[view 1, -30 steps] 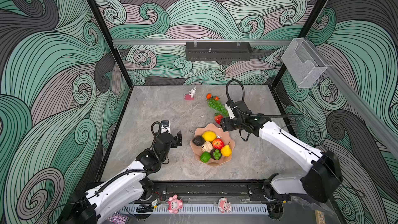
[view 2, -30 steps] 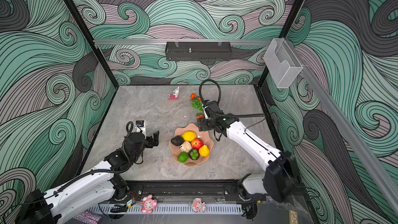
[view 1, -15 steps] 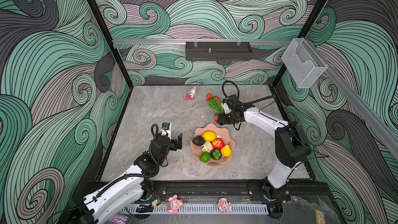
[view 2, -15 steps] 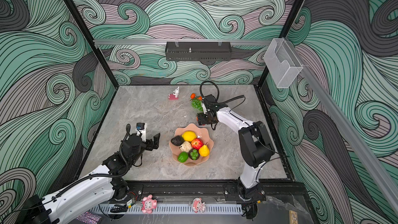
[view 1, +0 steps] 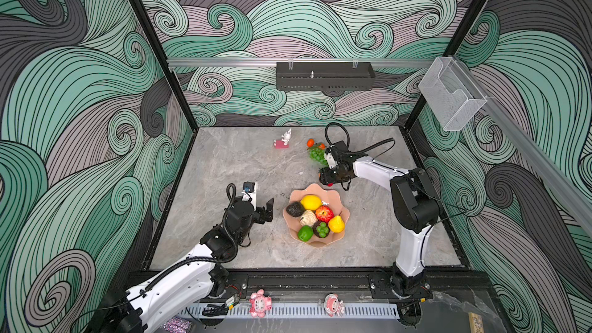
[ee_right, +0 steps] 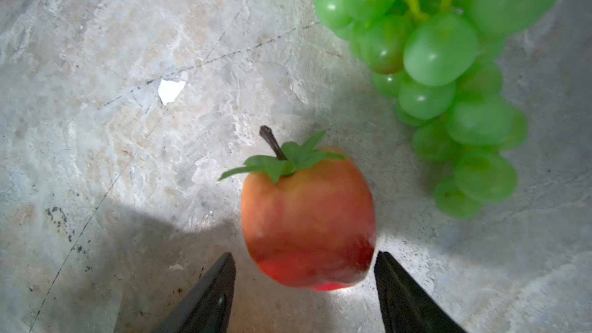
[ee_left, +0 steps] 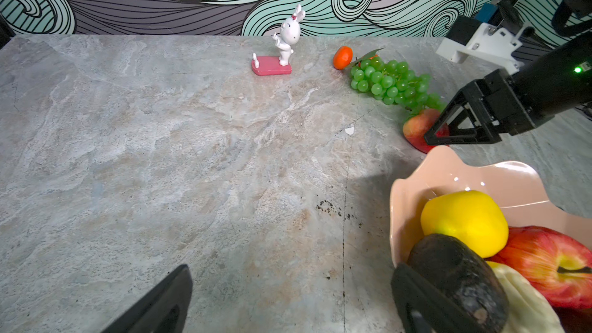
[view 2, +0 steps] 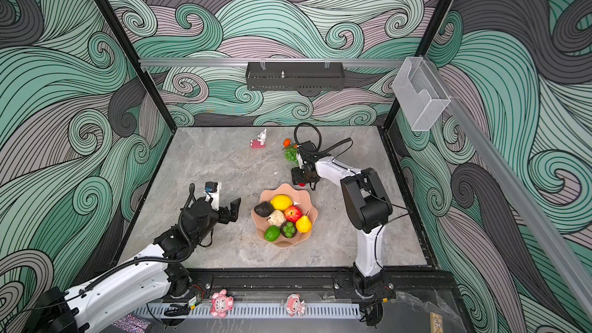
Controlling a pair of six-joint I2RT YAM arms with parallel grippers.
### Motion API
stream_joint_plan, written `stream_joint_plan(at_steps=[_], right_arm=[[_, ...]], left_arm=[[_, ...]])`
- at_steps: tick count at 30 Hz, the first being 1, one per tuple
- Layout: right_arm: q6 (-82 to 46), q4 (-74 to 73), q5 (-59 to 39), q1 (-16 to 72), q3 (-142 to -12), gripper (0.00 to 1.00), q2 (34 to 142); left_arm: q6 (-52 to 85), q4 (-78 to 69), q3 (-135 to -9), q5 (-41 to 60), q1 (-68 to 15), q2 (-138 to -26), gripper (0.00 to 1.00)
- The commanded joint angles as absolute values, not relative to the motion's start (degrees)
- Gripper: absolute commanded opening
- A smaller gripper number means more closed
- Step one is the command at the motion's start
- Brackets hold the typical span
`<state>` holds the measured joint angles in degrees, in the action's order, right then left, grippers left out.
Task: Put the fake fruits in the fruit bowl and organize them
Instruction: 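Grasp the red apple with the right gripper and lift it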
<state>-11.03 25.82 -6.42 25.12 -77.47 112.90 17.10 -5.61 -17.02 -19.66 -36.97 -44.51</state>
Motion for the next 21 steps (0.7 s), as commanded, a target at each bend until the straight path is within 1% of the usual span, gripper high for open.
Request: stream_joint_plan(at_steps=[1, 13, 15, 21], right_arm=[[-10.11, 25.83, -4.75, 25.05, -79.73, 0.69, 114.65], [-9.14, 26.79, -3.25, 25.49, -80.55, 0.59, 116.42], [-9.1, 26.7, -3.18, 25.58, -80.38, 0.56, 115.9], [-8.53, 26.9, -3.16, 26.12, -79.46, 0.54, 112.2]], left_arm=[[16.61, -7.12, -17.67, -18.9, -36.5, -45.08, 0.99], [16.71, -7.56, -17.75, -18.33, -36.26, -46.11, 0.99], [16.78, -7.57, -17.84, -18.23, -36.23, -46.14, 0.99], [17.04, -7.91, -18.05, -17.68, -36.12, -47.05, 0.99]])
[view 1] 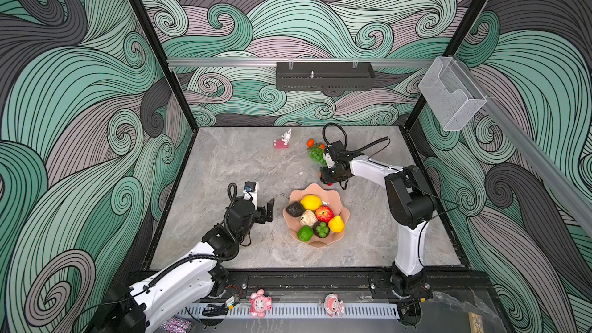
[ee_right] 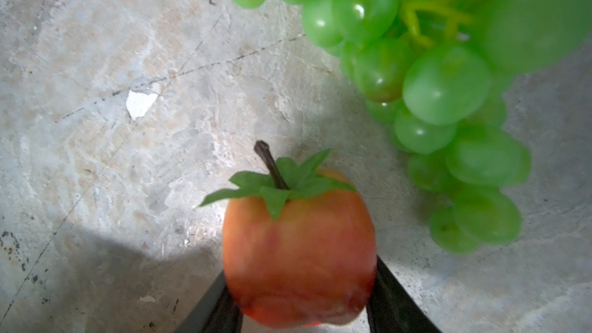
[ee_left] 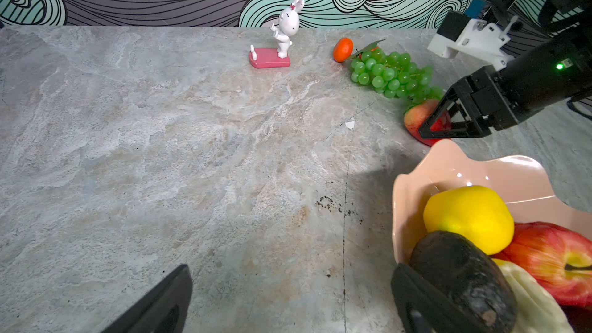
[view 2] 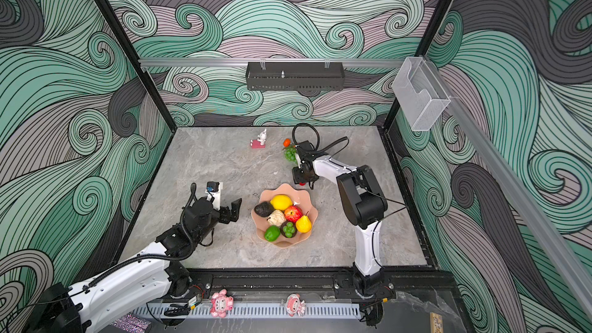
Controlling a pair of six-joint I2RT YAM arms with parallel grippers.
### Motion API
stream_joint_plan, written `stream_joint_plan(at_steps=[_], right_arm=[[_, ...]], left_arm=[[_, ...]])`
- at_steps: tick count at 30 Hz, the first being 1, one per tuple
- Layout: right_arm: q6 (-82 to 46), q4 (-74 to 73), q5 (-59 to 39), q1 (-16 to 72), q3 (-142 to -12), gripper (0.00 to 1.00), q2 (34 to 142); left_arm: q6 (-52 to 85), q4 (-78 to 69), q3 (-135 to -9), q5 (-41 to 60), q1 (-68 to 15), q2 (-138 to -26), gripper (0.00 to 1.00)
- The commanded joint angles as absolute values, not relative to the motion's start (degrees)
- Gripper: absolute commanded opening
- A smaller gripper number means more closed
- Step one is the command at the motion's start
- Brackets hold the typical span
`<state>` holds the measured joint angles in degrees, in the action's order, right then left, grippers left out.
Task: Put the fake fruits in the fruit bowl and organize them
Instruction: 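Grasp the red apple with the right gripper and lift it, then carry the apple toward the bowl with the right gripper while the left approaches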
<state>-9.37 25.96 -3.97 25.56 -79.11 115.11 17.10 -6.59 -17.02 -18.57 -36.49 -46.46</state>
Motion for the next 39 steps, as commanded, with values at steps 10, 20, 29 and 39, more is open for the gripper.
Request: stream_joint_plan(at_steps=[10, 20, 29, 39], right_arm=[[-8.26, 25.74, -3.21, 27.22, -75.8, 0.54, 102.74], [-6.15, 21.06, -13.96, 33.01, -67.97, 0.53, 91.76], [-4.78, 11.12, -18.01, 40.61, -56.52, 0.5, 84.58], [-4.22, 2.52, -15.75, 45.59, -49.07, 0.49, 81.58]], left_arm=[[18.73, -6.0, -20.31, -16.01, -36.04, -49.42, 0.98], [29.82, 2.51, -34.32, -10.88, -36.02, -53.98, 0.91], [28.74, 9.61, -45.53, 6.34, -35.88, -60.84, 0.69], [25.82, 16.05, -50.44, 14.34, -35.86, -66.63, 0.49]])
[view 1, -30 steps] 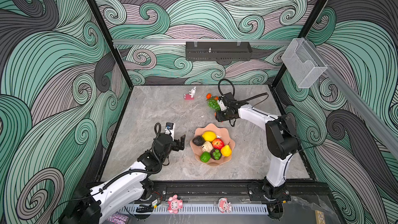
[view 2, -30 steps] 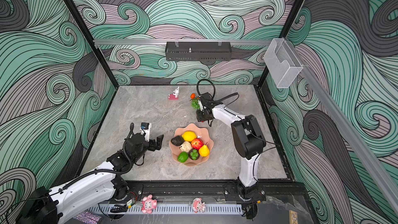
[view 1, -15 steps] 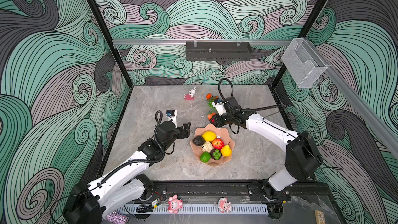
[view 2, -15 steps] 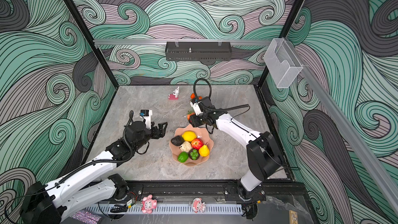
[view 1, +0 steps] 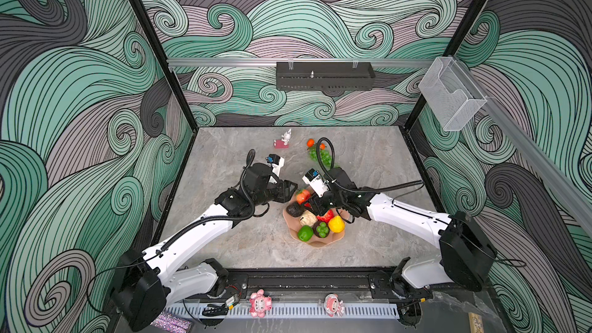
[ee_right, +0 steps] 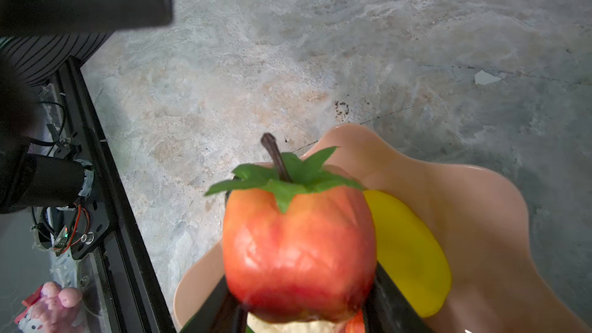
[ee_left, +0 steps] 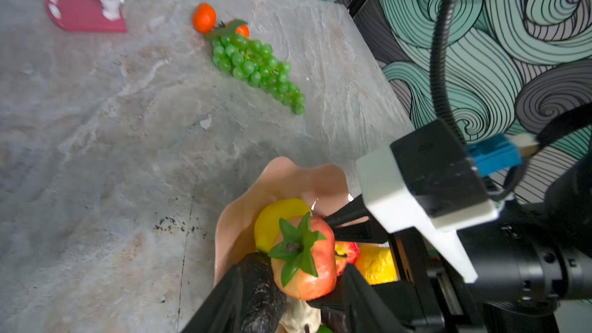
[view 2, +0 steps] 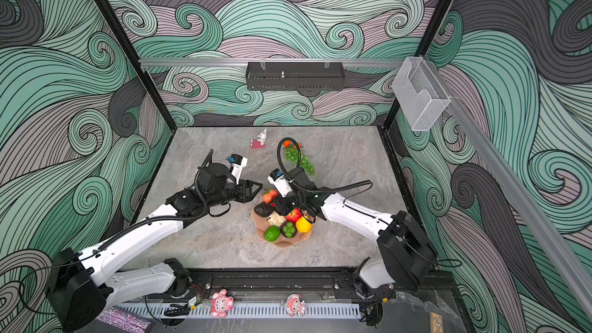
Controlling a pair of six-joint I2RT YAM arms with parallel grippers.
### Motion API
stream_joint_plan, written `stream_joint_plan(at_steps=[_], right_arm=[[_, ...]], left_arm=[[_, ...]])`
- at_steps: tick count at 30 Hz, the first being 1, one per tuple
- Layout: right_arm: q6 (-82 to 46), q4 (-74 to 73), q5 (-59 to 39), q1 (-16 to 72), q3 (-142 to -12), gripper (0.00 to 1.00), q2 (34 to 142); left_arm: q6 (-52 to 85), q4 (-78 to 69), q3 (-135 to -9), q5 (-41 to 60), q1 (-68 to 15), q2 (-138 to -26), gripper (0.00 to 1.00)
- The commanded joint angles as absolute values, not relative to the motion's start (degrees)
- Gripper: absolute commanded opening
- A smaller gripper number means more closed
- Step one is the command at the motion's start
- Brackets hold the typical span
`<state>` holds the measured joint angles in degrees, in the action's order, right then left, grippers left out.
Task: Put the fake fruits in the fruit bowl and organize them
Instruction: 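Carry the apple toward the bowl with the right gripper while the left approaches, then lower the red apple into the bowl edge nearest the left gripper with the right gripper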
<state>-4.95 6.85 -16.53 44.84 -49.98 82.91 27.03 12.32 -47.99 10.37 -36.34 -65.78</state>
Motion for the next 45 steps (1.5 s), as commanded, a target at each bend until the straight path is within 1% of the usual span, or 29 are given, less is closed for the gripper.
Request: stream_joint_plan(at_steps=[1, 9, 17, 19, 23, 27, 29, 34, 37, 45], right_arm=[[-4.22, 2.2, -15.56, 45.82, -48.73, 0.49, 81.49], [-4.3, 0.32, -15.31, 47.32, -47.24, 0.48, 80.25], [-4.17, 0.0, -15.04, 48.31, -46.72, 0.48, 79.55], [-4.04, 0.0, -14.86, 48.51, -46.67, 0.48, 79.45], [-3.95, 0.1, -14.35, 48.78, -46.4, 0.47, 79.53], [-3.96, 0.35, -13.87, 49.04, -46.4, 0.47, 79.45], [-3.96, 0.35, -13.8, 49.13, -46.41, 0.47, 79.45], [-3.78, 0.39, -13.8, 49.63, -46.67, 0.47, 79.5], [-3.69, 0.32, -13.83, 49.79, -46.82, 0.47, 79.56], [-3.69, 0.35, -13.45, 50.49, -47.29, 0.47, 79.98]], left_arm=[[25.84, 16.18, -50.56, 14.7, -35.9, -66.89, 0.48], [27.05, 18.68, -52.06, 16.38, -35.84, -68.96, 0.33], [29.31, 16.55, -50.51, 16.58, -35.77, -68.41, 0.25], [29.36, 16.51, -50.32, 15.9, -35.79, -67.72, 0.25], [29.71, 16.4, -49.54, 13.76, -35.66, -65.9, 0.34], [30.27, 15.34, -48.06, 12.95, -35.17, -63.51, 0.38], [31.04, 13.52, -46.6, 11.96, -35.07, -62.43, 0.38], [32.09, 11.66, -44.74, 10.88, -34.73, -61.5, 0.33], [31.92, 11.8, -45.23, 12.22, -34.72, -62.52, 0.31], [31.69, 13.15, -47.26, 16.19, -34.73, -65.27, 0.3]])
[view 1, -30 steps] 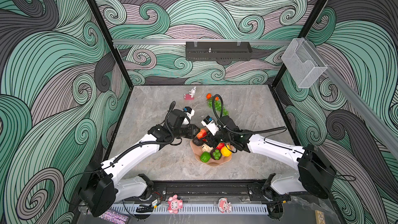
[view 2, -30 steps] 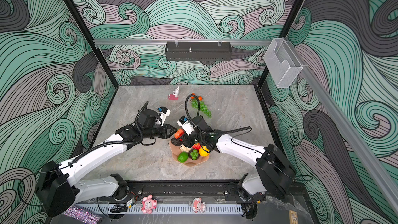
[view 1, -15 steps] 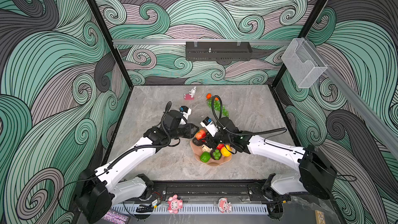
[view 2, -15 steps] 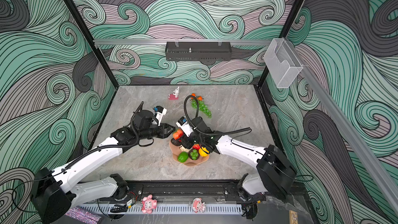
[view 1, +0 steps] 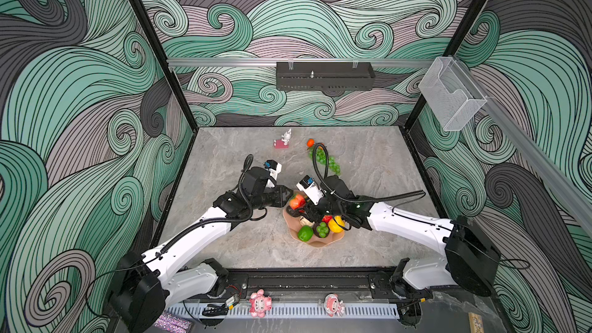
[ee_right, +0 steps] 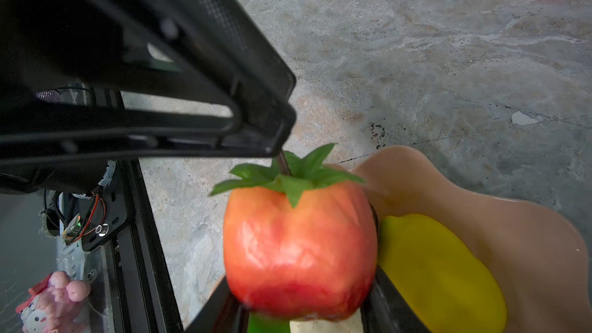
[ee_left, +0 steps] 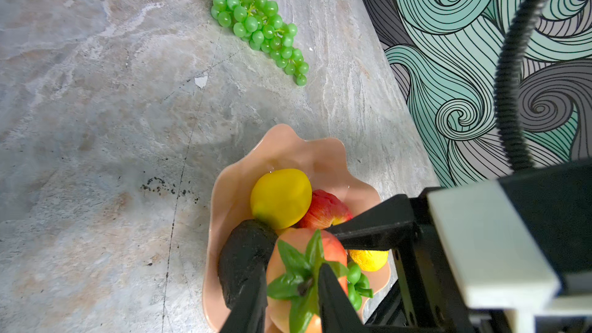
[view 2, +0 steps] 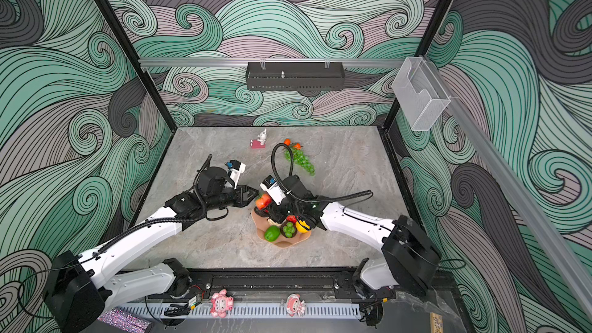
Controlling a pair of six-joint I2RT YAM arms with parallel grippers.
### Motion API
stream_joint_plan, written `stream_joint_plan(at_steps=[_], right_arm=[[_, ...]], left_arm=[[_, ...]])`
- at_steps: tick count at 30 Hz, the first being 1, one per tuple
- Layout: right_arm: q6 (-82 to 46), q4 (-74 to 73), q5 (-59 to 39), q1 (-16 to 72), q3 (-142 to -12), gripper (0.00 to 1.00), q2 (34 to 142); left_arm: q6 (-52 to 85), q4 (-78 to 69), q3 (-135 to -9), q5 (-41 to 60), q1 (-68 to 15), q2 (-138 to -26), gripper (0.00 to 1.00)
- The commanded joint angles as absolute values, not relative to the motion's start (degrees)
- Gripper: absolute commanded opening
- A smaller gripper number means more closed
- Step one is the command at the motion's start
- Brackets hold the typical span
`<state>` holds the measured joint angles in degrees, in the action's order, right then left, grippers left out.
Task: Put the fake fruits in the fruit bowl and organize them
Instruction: 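Lower the red apple into the bowl edge nearest the left gripper with the right gripper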
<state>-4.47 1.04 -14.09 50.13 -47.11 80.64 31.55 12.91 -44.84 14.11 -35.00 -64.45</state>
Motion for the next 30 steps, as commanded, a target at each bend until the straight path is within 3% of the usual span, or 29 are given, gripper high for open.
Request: stream_joint_plan(at_steps=[1, 5, 19, 23, 30], right_arm=[[-3.69, 0.3, -13.45, 50.54, -47.29, 0.47, 79.98], [-3.65, 0.64, -13.58, 50.71, -47.46, 0.47, 80.05], [-5.26, 2.02, -11.49, 50.89, -48.04, 0.48, 79.88], [-5.93, 2.51, -11.35, 50.93, -48.12, 0.54, 79.2], [-6.58, 4.0, -13.22, 50.96, -46.49, 0.73, 74.96]], left_arm=[[31.41, 13.31, -47.43, 16.69, -34.72, -65.68, 0.3], [30.8, 15.15, -48.65, 18.15, -34.68, -67.27, 0.28], [30.77, 15.15, -48.65, 21.57, -34.66, -67.31, 0.05], [30.33, 15.24, -48.39, 21.97, -34.73, -66.38, 0.01], [28.92, 18.4, -46.1, 15.12, -35.31, -59.66, 0.0]])
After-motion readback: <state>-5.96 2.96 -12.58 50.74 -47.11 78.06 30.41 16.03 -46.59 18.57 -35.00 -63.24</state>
